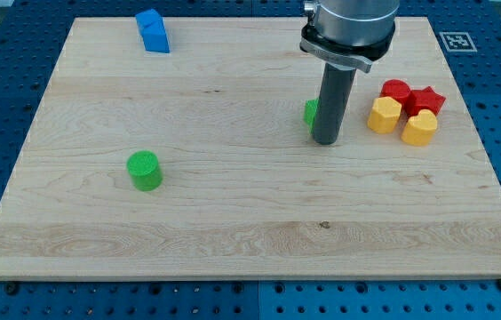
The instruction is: Push the green star closer to the yellow hexagon
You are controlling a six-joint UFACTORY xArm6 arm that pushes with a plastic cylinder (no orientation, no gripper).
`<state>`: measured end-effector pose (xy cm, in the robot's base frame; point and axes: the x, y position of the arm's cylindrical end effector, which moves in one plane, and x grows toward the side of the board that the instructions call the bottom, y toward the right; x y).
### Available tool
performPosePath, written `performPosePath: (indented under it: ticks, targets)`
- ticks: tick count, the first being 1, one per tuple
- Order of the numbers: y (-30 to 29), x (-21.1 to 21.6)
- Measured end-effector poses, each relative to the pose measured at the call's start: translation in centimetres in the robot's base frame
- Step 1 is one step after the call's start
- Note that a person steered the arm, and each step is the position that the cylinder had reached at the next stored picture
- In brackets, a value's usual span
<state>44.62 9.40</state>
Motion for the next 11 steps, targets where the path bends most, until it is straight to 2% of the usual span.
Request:
performPosePath:
  ticks: [2,3,4,6,9,11]
  targets:
    - [-6.5,-1.1]
    - [-6.2,-4.3]
    - [-3.5,-3.6]
    - [-4.2,-1.4]
    - [-0.1,-2.6]
    - [0.4,-4.4]
